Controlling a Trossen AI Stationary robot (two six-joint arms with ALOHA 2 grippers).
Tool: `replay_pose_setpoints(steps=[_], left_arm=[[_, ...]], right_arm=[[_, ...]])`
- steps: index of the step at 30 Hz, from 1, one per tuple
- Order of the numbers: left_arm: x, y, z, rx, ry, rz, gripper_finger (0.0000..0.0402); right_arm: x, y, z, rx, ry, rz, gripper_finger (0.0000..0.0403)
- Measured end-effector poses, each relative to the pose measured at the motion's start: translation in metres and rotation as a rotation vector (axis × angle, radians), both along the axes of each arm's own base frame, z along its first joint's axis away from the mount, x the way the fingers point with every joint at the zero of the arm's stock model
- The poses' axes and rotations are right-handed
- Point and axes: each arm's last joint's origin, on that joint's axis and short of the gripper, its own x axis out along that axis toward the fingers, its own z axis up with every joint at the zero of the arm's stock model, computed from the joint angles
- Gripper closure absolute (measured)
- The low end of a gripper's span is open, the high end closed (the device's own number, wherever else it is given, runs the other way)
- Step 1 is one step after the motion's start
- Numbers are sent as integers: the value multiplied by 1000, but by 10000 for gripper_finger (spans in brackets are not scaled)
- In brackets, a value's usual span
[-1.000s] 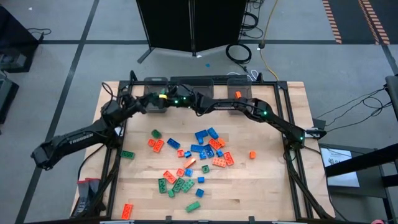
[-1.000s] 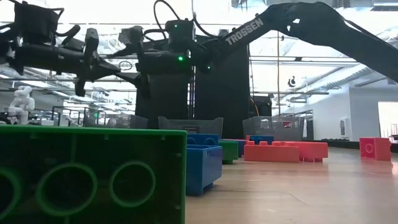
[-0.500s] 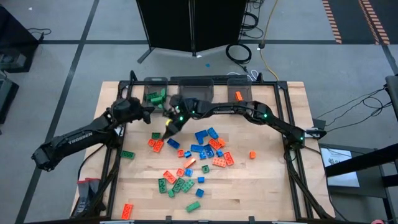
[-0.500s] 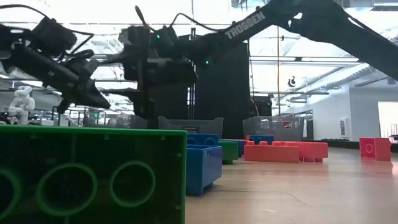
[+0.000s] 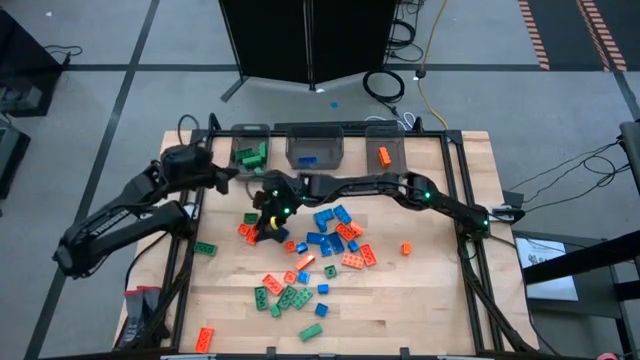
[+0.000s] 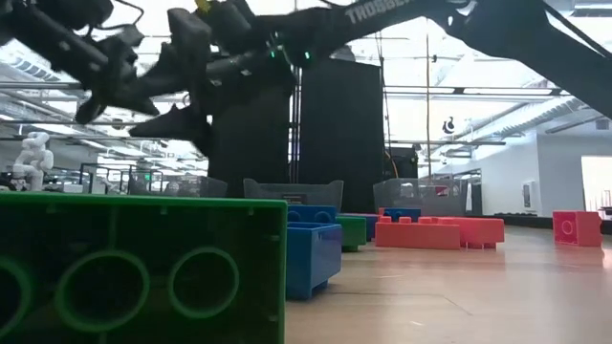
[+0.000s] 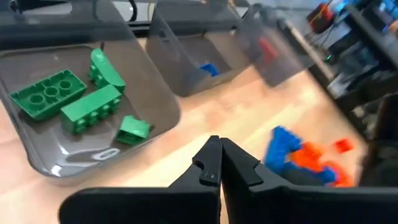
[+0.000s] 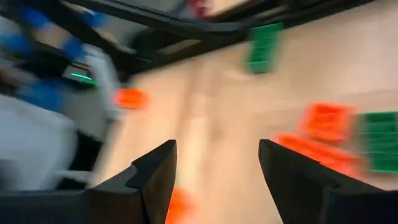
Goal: Sort blocks
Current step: Put the green game piece into the left black bin
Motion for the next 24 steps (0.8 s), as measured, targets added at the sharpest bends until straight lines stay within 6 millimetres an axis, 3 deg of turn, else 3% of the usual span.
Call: replay_pose_setpoints(steps=[4,8,16,24], left_arm=[[-9,-8,26,11,-36,2,402],[-20,-18,52,43,-50,-7,402],[-42,-37,91,128,-146,-7,402],[-59,-51,97,129,-147,-5,402]], right_arm=[[2,-1,24,-337,-52,-114,179],[4,-9,35,-413,-84,-203,179],[13,-22,5,-404,-64,-250,179],[19,-27,-18,-420,-59,-262,179]])
